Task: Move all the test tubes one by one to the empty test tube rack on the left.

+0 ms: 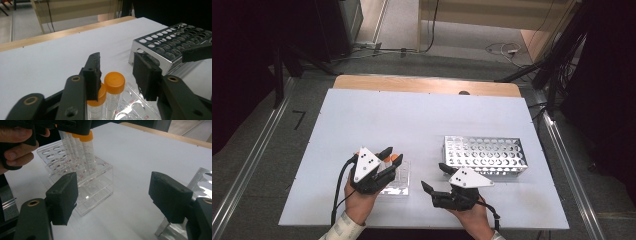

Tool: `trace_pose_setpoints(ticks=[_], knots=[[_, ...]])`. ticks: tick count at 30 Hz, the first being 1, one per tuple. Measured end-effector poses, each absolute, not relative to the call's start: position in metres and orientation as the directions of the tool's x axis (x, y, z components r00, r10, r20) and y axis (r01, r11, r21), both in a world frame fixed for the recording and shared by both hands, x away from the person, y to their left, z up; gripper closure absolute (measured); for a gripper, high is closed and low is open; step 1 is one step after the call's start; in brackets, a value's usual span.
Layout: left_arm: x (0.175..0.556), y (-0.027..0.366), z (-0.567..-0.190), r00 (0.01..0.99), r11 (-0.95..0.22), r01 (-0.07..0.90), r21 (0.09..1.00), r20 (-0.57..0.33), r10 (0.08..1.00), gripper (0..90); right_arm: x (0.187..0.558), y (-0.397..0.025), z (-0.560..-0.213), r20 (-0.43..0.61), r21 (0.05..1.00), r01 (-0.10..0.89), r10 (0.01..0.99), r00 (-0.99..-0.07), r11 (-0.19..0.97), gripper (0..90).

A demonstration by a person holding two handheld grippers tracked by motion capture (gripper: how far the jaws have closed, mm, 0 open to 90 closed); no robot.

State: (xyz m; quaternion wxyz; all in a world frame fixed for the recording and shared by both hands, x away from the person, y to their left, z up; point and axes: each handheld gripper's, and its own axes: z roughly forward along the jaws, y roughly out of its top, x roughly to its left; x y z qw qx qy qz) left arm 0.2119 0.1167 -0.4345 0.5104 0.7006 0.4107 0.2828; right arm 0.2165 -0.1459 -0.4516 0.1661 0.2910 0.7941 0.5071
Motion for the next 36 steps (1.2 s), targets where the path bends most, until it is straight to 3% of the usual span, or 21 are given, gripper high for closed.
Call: trace_pose_setpoints(ticks=[8,12,21,36], knots=[[0.209,0.117,-0.432,0.508,-0.141,0.282,0.949,-0.023,0.861,35.6,0.218,-0.15,-0.451,0.03,0.904,0.295,0.641,-0.767,0.311,22.1],[0.207,0.118,-0.431,0.503,-0.133,0.285,0.949,-0.03,0.864,30.6,0.221,-0.154,-0.45,0.036,0.906,0.3,0.653,-0.756,0.298,22.1],[0.2,0.127,-0.43,0.493,-0.131,0.282,0.95,-0.027,0.87,23.6,0.225,-0.165,-0.447,0.034,0.912,0.301,0.678,-0.734,0.279,21.8],[0.197,0.146,-0.43,0.47,-0.098,0.288,0.953,-0.052,0.881,20.9,0.229,-0.188,-0.444,0.039,0.916,0.314,0.722,-0.69,0.25,21.4]])
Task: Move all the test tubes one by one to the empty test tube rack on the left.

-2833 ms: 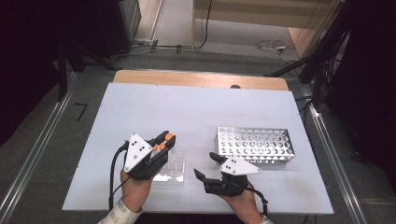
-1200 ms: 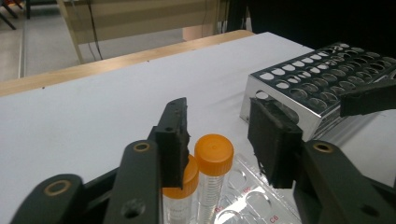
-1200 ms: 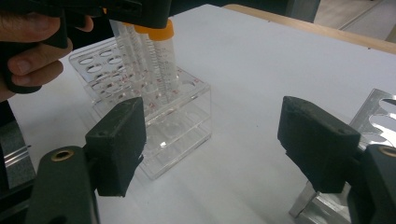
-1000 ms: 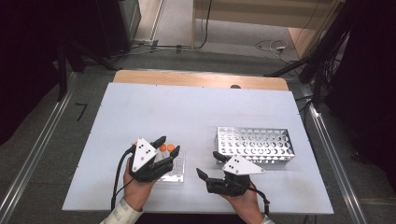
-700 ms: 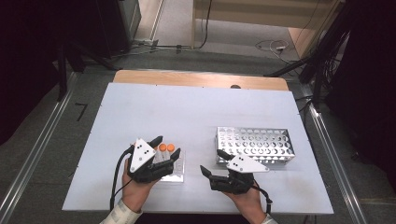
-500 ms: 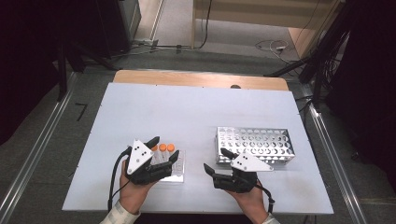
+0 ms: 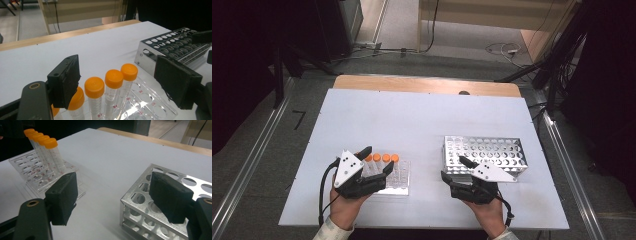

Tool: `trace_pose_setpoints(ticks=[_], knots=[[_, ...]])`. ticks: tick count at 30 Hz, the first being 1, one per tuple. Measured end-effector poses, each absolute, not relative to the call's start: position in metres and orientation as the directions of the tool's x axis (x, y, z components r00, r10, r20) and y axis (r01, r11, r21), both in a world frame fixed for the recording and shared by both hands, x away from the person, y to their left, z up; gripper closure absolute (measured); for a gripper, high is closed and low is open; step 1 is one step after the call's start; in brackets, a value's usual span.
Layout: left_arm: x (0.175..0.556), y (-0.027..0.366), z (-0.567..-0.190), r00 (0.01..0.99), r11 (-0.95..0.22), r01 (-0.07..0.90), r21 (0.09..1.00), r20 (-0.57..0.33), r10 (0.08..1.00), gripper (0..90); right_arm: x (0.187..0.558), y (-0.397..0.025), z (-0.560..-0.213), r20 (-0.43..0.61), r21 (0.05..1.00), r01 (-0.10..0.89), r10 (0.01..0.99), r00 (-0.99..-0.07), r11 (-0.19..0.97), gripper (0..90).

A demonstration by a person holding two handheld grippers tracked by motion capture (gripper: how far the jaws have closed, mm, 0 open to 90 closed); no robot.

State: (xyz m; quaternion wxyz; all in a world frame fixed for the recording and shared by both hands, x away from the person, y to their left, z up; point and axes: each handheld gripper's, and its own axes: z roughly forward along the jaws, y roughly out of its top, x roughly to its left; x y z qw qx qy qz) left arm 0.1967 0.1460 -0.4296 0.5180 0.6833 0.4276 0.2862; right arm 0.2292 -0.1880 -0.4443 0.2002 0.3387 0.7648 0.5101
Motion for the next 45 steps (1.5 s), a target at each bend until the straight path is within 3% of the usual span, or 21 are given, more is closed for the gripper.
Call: trace_pose_setpoints(ticks=[45], knots=[[0.176,0.191,-0.437,0.366,-0.022,0.274,0.962,-0.084,0.927,16.1,0.235,-0.24,-0.443,0.044,0.926,0.33,0.811,-0.583,0.186,15.1]])
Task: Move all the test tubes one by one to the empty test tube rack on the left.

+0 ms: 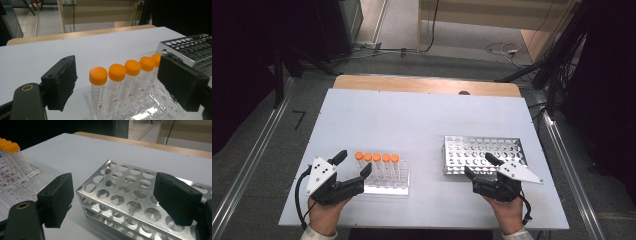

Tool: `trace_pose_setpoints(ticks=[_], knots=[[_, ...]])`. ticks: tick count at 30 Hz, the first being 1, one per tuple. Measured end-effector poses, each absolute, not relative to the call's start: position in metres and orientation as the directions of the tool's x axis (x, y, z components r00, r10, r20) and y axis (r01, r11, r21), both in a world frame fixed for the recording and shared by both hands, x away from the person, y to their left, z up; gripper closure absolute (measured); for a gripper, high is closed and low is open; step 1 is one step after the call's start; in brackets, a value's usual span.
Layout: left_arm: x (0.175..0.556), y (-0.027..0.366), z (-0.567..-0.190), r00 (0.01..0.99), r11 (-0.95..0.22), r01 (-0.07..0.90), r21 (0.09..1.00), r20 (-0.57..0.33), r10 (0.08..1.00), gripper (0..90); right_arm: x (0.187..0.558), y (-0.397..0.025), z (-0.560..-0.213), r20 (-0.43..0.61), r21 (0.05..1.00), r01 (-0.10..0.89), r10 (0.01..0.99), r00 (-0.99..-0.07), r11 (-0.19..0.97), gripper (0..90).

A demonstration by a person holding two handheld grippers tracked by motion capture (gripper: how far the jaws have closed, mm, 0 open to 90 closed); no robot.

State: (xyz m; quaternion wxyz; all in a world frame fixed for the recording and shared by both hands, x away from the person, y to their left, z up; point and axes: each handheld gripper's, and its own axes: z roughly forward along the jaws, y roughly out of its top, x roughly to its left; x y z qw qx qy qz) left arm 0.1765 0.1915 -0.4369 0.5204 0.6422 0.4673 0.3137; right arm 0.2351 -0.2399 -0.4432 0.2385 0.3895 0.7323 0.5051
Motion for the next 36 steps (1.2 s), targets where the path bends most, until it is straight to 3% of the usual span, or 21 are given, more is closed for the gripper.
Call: trace_pose_setpoints(ticks=[36], knots=[[0.17,0.231,-0.453,0.253,0.0,0.271,0.963,-0.071,0.965,16.1,0.233,-0.287,-0.451,0.01,0.925,0.338,0.878,-0.478,0.173,15.1]])
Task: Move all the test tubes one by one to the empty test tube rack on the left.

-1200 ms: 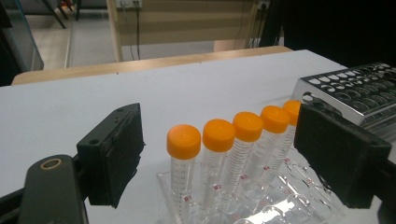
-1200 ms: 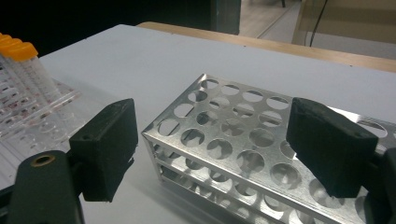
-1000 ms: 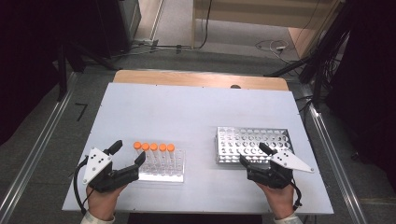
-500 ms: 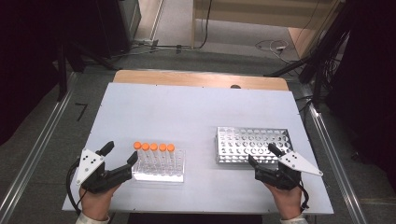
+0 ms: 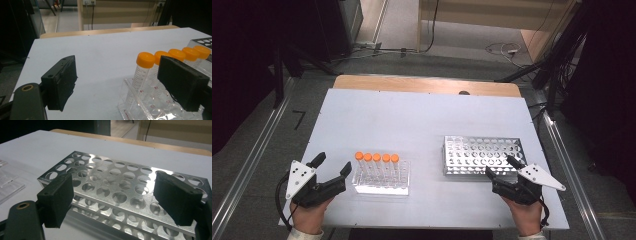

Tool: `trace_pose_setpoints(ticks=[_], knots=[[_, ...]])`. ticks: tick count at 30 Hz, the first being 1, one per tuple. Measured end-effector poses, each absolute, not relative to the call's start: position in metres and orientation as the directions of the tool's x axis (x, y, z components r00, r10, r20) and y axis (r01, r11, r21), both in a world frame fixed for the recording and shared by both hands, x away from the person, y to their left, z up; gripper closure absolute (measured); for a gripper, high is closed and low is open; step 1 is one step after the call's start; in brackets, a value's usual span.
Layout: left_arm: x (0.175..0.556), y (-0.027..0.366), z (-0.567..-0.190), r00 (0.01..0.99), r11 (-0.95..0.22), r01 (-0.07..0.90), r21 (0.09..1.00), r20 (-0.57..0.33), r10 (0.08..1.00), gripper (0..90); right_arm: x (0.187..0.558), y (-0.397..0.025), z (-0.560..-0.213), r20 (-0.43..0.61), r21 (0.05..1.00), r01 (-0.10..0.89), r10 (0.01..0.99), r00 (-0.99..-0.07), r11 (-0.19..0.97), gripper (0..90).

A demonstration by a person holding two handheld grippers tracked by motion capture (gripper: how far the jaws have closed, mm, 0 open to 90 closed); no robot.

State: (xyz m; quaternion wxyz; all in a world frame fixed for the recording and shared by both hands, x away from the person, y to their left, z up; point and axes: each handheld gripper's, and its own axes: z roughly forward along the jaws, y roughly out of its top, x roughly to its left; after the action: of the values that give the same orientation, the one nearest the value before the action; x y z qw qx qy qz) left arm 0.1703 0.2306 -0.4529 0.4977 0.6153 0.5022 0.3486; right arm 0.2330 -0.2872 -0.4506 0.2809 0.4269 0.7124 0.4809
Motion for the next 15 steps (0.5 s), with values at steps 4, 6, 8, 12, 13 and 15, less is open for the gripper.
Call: trace_pose_setpoints(ticks=[4,6,8,12,13,15], knots=[[0.168,0.233,-0.454,0.251,-0.004,0.269,0.963,-0.066,0.966,16.1,0.234,-0.291,-0.452,0.007,0.927,0.334,0.883,-0.469,0.17,15.1],[0.167,0.234,-0.455,0.247,-0.005,0.27,0.963,-0.064,0.967,16.1,0.233,-0.293,-0.451,0.008,0.928,0.334,0.885,-0.465,0.167,15.1],[0.167,0.236,-0.456,0.243,-0.003,0.269,0.963,-0.064,0.968,16.2,0.233,-0.296,-0.451,0.009,0.929,0.332,0.89,-0.456,0.161,15.2],[0.166,0.241,-0.46,0.231,0.007,0.272,0.962,-0.072,0.97,16.3,0.232,-0.302,-0.452,0.01,0.929,0.336,0.898,-0.44,0.155,15.2],[0.166,0.242,-0.461,0.229,0.008,0.273,0.962,-0.073,0.971,16.3,0.231,-0.303,-0.452,0.013,0.929,0.339,0.9,-0.437,0.15,15.2],[0.165,0.243,-0.462,0.224,0.01,0.276,0.961,-0.075,0.972,16.3,0.231,-0.308,-0.452,0.015,0.93,0.338,0.904,-0.427,0.144,15.1]])
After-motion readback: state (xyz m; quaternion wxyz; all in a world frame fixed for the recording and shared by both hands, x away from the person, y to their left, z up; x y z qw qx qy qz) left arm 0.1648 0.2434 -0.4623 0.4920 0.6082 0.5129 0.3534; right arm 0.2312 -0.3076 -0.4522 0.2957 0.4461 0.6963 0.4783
